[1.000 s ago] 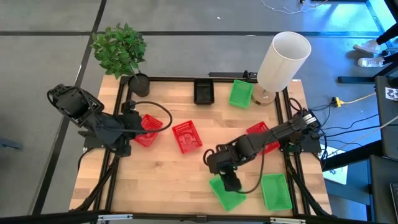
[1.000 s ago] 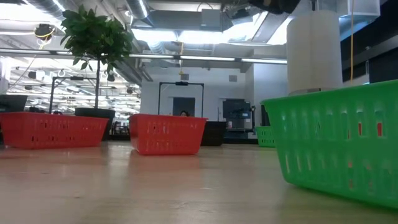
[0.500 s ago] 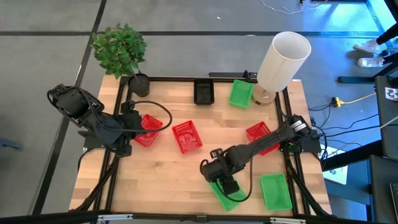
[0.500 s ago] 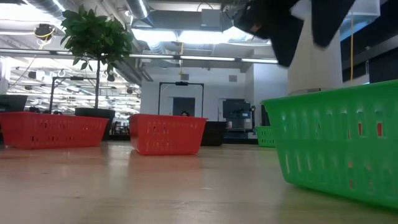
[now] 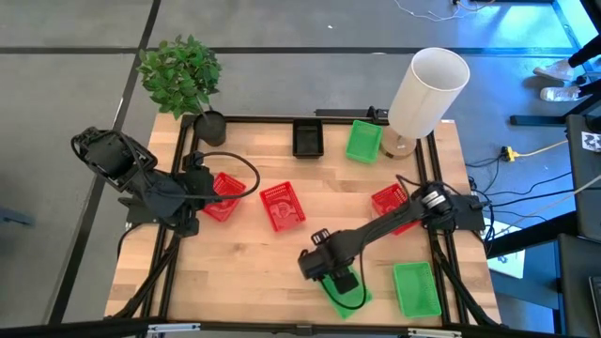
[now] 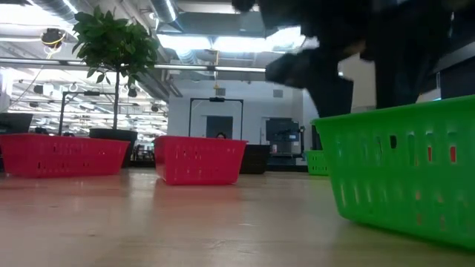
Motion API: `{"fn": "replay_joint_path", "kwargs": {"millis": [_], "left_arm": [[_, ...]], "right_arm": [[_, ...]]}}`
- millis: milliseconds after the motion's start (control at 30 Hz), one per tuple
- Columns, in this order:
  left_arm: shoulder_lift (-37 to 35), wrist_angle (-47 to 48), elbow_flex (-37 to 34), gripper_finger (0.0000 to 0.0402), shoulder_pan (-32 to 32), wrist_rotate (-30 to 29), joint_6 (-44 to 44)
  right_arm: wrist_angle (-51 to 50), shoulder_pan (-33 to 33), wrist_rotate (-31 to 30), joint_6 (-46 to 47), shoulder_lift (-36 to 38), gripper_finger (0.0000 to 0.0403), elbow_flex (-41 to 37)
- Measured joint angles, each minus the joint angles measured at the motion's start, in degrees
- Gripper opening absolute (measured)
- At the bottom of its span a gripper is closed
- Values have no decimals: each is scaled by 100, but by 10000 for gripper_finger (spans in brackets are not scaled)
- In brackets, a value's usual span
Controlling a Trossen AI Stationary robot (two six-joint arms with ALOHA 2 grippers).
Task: Stack baskets by color
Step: Stack the bottom left green bin on the top green bin
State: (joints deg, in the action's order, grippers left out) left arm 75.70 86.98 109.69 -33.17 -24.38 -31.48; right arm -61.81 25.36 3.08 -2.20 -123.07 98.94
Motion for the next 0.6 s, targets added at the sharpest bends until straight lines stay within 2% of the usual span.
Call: {"fn": "replay_joint_path", "kwargs": {"millis": [100,167,333,467,600], "left_arm": [[0,0,0,0,0,0,-2],[0,0,0,0,0,0,-2],[0,0,0,0,0,0,-7],[2,-2,0,0,0,0,-4],[2,1,0,0,2,0,1]], "right_arm": [[125,-2,-228,20,-202,177,0],[274,-2,-238,18,-337,152,0],[423,-44,-111,347,-465,26,-2],[353,-166,143,900,-463,8,63],[-132,-321,77,944,-458,3,492]]}}
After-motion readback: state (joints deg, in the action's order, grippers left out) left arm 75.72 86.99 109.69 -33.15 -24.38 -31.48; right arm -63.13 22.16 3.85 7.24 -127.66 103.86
